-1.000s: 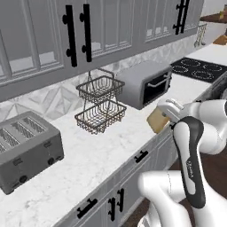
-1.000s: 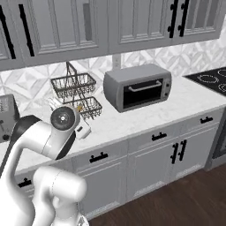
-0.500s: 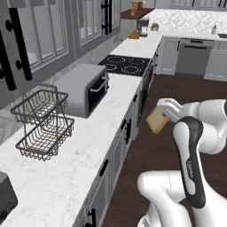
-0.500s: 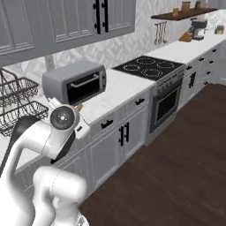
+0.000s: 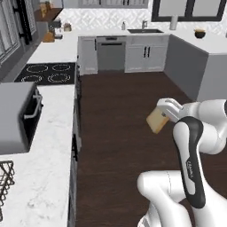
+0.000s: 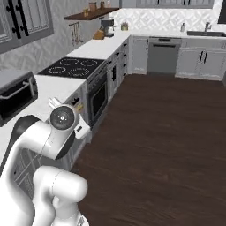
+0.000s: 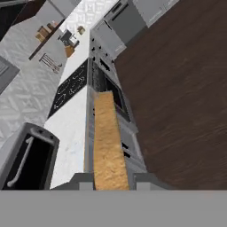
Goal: Start the toaster. Once the lever pops up, take the bread to the plate on the dining counter.
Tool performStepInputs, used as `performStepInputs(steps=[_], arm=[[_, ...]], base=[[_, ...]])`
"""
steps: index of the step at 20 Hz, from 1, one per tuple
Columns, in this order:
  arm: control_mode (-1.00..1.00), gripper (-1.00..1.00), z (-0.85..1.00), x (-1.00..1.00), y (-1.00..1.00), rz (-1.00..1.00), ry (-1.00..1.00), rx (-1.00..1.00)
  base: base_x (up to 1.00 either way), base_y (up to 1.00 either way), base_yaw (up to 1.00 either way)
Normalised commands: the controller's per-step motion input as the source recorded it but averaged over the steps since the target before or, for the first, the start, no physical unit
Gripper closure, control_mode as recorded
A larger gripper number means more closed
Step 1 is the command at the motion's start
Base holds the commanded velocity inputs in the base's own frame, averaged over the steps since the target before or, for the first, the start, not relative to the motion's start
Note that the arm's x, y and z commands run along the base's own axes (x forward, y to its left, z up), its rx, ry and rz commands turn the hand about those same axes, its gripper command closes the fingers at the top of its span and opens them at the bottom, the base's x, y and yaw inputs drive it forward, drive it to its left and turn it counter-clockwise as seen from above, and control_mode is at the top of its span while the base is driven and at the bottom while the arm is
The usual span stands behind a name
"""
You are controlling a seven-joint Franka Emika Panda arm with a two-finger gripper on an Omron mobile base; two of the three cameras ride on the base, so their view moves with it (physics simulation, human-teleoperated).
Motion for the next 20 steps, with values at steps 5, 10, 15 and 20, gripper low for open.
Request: performStepInputs(steps=[5,10,15,20], arm=[[1.00,1.00,0.00,0.00,0.00,0.00,0.00,0.00],[1.00,1.00,0.00,0.00,0.00,0.00,0.00,0.00],[1.00,1.00,0.00,0.00,0.00,0.00,0.00,0.00],[1.00,1.00,0.00,0.00,0.00,0.00,0.00,0.00]], base=[[0.54,-0.19,-0.65],[0.61,-0.13,-0.62],[0.78,0.00,-0.56],[0.95,0.00,-0.48]])
